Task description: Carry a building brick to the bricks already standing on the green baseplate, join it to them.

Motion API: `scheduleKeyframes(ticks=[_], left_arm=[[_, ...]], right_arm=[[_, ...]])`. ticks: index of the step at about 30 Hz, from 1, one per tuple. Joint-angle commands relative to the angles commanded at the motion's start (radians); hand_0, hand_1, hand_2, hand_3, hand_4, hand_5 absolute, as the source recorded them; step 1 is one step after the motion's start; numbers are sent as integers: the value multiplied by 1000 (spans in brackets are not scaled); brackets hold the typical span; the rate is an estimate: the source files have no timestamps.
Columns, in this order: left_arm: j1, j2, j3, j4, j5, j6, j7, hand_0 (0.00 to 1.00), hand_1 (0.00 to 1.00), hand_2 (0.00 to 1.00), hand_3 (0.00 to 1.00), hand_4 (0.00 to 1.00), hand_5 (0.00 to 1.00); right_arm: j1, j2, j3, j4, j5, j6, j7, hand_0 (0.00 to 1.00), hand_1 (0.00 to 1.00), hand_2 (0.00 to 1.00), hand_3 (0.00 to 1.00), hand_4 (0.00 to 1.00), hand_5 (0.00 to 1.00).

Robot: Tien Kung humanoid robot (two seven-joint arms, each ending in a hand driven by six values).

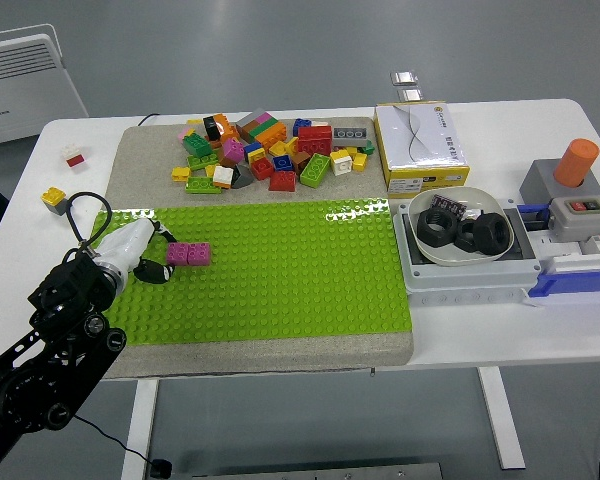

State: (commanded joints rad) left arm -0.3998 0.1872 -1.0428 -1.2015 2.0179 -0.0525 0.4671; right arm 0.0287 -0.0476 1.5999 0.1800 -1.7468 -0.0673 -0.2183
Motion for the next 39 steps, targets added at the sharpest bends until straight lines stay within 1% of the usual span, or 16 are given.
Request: scheduleKeyframes(ticks=[15,16,27,28,39], left_arm=[[0,0,-4,-2,1,-7,-1,942,928,914,607,755,2],[0,0,-4,-2,2,-8,-1,943,933,916,615,783,2],[-1,1,-5,-2,-1,-13,-2,942,935,917,623,799,2],[-2,1,-6,-2,-1,-13,-1,942,936,920,631,818,2],[-1,2,-6,0,-3,-19,1,942,937,923,648,828,2]], right_arm=[[0,0,1,0,-2,-1,1,715,760,823,830,836,998],[0,0,2,0,-3,-1,1,715,760,822,829,837,998],[0,0,4,0,-5,-1,1,715,759,823,829,836,998],[0,0,4,0,-5,-1,1,714,759,822,828,836,998],[-2,0,2,0,-3,-1,1,714,759,822,828,835,998]])
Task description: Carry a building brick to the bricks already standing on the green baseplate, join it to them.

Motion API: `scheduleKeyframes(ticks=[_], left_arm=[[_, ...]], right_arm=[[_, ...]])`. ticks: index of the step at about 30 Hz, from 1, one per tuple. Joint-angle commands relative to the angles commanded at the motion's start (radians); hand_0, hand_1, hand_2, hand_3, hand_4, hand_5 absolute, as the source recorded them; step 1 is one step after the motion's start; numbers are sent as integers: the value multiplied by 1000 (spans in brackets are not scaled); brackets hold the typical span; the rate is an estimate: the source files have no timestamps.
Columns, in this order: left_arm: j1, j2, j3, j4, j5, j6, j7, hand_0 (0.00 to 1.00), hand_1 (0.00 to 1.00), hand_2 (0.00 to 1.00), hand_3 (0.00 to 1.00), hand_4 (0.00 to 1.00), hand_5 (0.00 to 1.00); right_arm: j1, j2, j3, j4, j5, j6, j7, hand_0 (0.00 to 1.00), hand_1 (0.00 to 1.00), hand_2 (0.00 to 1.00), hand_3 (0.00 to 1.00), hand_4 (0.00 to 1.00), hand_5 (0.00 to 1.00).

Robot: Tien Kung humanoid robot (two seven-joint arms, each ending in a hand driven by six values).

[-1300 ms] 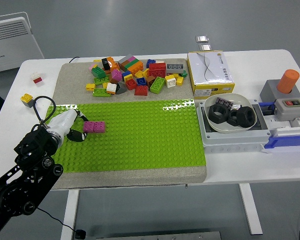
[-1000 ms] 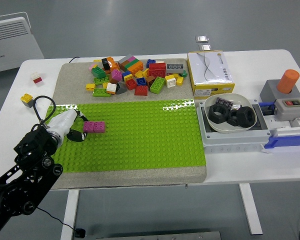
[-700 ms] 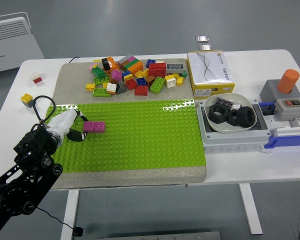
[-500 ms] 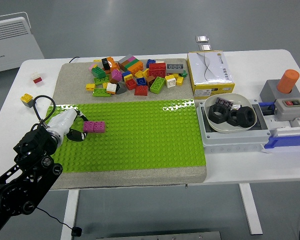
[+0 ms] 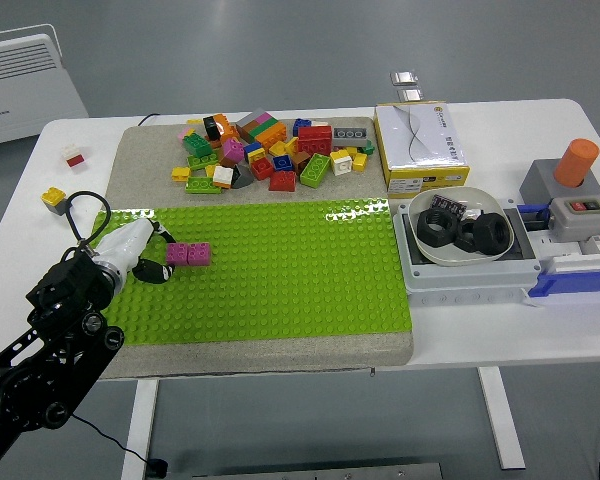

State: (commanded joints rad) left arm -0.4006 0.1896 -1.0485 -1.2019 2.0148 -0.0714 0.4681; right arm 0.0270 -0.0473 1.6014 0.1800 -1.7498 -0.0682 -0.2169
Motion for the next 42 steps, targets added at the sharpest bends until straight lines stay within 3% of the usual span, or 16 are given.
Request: scheduleKeyframes(ticks=[7,25,35,42], left_arm=[[1,1,0,-2,-1,-4,-1,944,939,928,693,841,2],[0,9,0,-15,9,-15,1,944,943,935,689,873,2],[13,77,7,-166,8,-63,35,945,944,936,687,878,2],[27,82,28,-204,27,-64,45,951,944,936,652,893,2]], right_arm=[[-2,0,-1,0,1,0,0,713,759,822,827,830,998],[-4,1,-7,0,6,-1,-1,716,759,821,827,828,998],[-3,-6,-7,0,8,-2,0,715,760,821,827,828,998],[-2,-7,-6,0,6,-3,1,715,759,820,827,828,998]])
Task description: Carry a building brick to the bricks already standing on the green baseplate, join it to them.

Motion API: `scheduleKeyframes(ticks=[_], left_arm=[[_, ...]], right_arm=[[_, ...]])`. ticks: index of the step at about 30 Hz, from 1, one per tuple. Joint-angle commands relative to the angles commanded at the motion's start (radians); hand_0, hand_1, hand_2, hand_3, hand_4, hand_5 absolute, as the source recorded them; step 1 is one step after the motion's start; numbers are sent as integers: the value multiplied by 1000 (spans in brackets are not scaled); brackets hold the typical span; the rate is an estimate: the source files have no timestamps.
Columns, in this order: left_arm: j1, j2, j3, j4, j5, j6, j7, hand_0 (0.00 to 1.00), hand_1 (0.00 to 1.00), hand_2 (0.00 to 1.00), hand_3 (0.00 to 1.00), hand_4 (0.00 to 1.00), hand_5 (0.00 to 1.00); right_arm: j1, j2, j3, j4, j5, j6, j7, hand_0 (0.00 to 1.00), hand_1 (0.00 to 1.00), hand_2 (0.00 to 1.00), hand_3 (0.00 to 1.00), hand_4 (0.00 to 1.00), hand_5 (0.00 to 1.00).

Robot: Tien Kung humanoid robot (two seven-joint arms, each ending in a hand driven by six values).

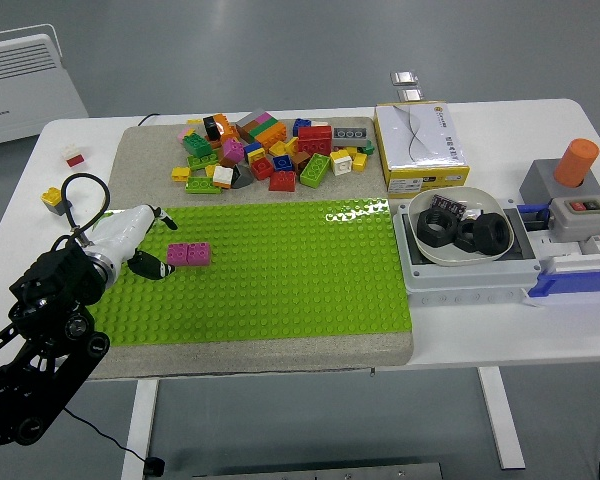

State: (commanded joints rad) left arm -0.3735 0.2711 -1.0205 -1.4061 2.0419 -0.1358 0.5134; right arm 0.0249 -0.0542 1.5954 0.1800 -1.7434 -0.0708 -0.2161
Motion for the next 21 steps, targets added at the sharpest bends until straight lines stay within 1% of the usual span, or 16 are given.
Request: scheduleKeyframes(ticks=[1,6,7,21], left_arm=[[0,0,2,1,1,2,0,957,947,938,628,919,164],[-3,-2,12,28,-2,9,-2,957,947,938,628,919,164],[-2,-3,16,32,-3,8,-1,961,949,940,630,929,209],[0,-16,37,51,-12,12,0,962,949,940,632,930,230]], right_arm=[[0,0,0,0,0,0,0,715,759,820,826,827,998],[1,0,-1,0,1,0,0,715,759,820,826,827,998],[1,0,-1,0,1,0,0,715,759,820,826,826,998],[3,-1,-8,0,9,-2,0,715,759,820,826,826,998]])
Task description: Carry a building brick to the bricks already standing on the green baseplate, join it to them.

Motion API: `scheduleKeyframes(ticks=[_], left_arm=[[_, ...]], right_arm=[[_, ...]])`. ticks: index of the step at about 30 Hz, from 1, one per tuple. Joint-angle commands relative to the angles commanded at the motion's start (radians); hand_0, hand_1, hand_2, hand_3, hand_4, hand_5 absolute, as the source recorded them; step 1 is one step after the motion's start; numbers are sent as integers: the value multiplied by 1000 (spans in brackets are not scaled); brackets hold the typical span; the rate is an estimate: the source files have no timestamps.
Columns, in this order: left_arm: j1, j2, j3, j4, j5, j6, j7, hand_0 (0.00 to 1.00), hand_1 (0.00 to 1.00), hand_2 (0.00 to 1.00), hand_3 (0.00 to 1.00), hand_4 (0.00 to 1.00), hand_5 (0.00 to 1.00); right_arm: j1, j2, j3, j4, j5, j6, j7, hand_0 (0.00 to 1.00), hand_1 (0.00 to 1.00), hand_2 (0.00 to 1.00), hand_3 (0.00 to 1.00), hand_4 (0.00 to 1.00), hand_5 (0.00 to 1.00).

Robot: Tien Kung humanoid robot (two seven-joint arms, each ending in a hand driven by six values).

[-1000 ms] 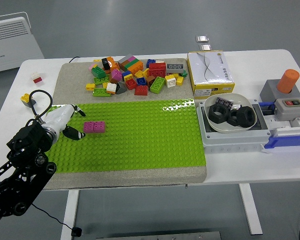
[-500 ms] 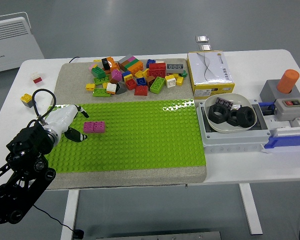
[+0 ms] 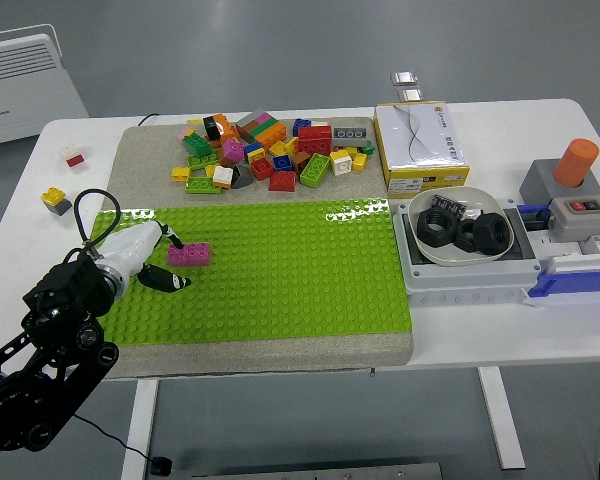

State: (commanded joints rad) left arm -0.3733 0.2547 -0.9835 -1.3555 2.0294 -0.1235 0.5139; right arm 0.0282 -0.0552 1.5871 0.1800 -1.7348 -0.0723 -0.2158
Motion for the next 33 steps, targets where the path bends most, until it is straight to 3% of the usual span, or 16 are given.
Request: scheduleKeyframes(ticks=[10,23,29,33], left_arm=[[-8,-17,-1,45,-6,5,-6,965,950,940,631,929,232],[-3,-20,-2,52,-7,6,-8,968,952,940,631,929,239],[-1,-18,-10,38,-1,10,-13,967,952,940,629,928,242],[11,-12,-27,-7,9,5,-7,967,952,940,629,928,242]], right_arm=[[1,1,-7,0,7,-1,0,714,758,820,826,826,998],[0,1,-12,0,10,-2,0,714,756,819,823,826,998],[-2,1,-9,0,8,-2,-1,715,756,818,823,826,998],[-5,1,-4,0,2,-1,-1,715,756,818,823,826,998]])
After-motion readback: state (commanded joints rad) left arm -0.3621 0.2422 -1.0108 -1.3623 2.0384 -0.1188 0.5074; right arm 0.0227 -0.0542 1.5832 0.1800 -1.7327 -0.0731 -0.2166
